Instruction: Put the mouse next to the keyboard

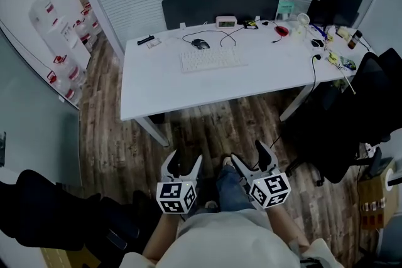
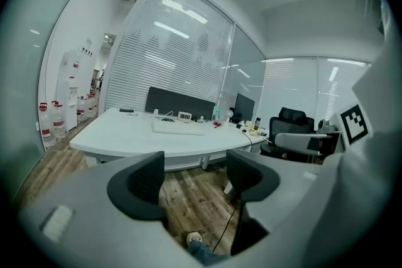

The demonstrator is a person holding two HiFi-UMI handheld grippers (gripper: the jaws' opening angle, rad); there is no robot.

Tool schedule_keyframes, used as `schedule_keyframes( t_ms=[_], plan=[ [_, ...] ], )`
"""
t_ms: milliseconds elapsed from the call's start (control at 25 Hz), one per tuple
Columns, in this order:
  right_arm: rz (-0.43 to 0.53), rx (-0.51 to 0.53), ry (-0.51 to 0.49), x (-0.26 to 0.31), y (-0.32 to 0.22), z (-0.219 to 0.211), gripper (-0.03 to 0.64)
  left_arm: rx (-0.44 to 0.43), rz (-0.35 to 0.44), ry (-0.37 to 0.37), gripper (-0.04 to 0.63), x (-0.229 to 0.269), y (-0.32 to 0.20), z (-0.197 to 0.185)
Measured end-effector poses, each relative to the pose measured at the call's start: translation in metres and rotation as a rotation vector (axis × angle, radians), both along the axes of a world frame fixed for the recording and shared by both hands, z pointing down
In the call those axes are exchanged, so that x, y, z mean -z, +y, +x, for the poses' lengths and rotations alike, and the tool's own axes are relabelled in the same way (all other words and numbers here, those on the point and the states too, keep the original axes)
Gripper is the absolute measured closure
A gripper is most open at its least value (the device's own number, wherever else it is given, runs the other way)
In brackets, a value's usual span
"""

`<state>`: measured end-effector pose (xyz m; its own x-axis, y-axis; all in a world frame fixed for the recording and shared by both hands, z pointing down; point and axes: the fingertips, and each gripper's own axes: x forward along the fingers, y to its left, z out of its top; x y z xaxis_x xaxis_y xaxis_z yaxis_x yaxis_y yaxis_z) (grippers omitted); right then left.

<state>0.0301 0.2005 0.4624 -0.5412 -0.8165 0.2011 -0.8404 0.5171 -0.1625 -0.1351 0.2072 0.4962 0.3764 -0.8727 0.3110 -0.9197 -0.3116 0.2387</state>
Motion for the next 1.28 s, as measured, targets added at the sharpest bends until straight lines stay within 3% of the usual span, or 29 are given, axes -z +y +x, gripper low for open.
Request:
schedule_keyframes(
  t_ms=[440,1280],
  plan=[
    [0.047,0.03,0.003,0.012,-0.102,0.005,0.255,0.033,0.01,-0.002,0.302,0.003,-0.091,0.003],
    [0.046,0.111,0.025,0.017,-0.285,0.042,0.255,0.111,0.016,-0.014,0.302,0.018,-0.263,0.041]
  ],
)
